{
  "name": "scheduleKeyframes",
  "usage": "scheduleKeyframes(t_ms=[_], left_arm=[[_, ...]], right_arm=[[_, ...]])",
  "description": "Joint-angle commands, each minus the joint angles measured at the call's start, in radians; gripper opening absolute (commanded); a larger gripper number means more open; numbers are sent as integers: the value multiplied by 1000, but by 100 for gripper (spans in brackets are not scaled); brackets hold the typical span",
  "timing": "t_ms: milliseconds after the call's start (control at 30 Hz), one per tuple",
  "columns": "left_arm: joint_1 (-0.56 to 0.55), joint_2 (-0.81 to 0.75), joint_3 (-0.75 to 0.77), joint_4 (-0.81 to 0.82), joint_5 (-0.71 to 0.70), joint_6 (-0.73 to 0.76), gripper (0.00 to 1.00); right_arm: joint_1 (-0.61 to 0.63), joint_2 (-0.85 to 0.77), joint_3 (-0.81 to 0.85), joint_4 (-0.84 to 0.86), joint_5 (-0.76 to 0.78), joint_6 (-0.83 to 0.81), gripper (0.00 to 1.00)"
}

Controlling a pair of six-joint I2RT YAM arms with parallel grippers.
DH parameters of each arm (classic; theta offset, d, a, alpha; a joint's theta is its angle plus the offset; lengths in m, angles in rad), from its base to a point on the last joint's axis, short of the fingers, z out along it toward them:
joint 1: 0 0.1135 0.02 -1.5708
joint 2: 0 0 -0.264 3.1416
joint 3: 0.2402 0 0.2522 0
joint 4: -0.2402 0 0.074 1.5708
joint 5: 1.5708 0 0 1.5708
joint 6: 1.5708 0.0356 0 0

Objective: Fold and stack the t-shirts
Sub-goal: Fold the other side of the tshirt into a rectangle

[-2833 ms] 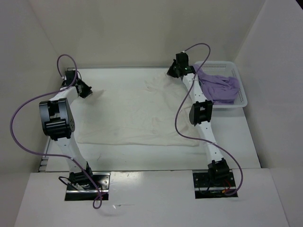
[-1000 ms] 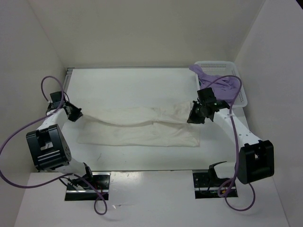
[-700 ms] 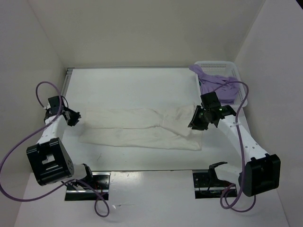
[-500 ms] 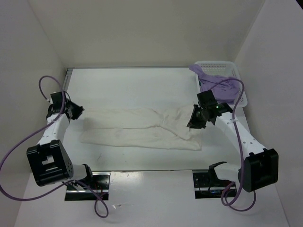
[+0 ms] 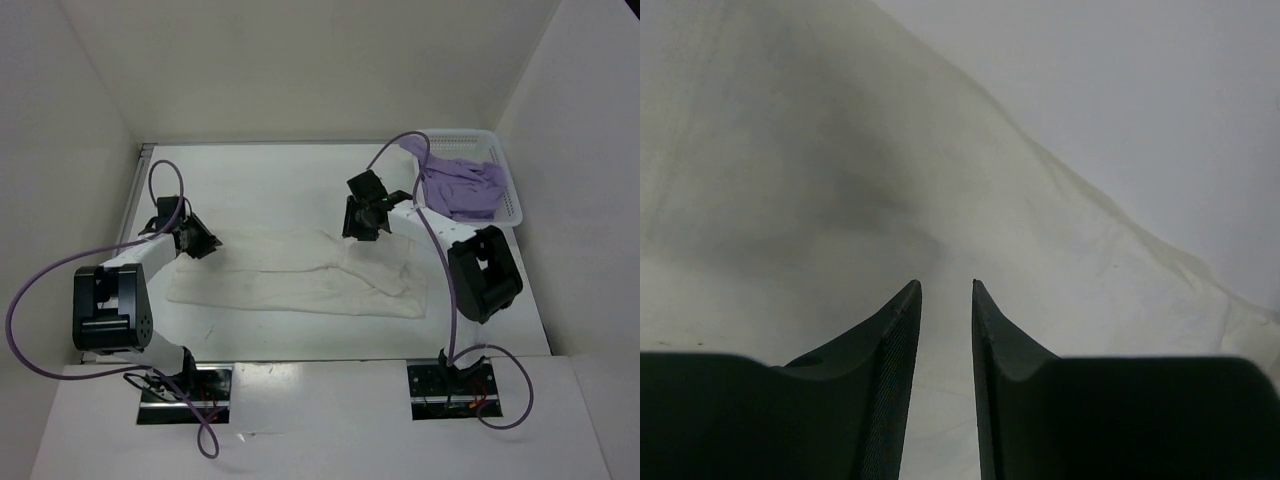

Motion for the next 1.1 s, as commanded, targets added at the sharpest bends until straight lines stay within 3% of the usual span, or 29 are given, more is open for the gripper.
scheduleKeyframes(t_ms=[0,333,500,800,1067], left_arm=[[43,2,-29,34,91,19,34],[55,-66,-82,43,111,28,35],[55,-66,-92,52,111,28,35],[55,-84,-82,52,120,28,35],[55,-84,-73,61,138,28,35]], right_arm=[[15,61,78,66,106,-32,49],[51,144,69,28,147,-32,49],[52,179,80,19,147,-32,37],[61,150,55,-34,147,-42,4],[84,15,3,-66,149,-11,0]])
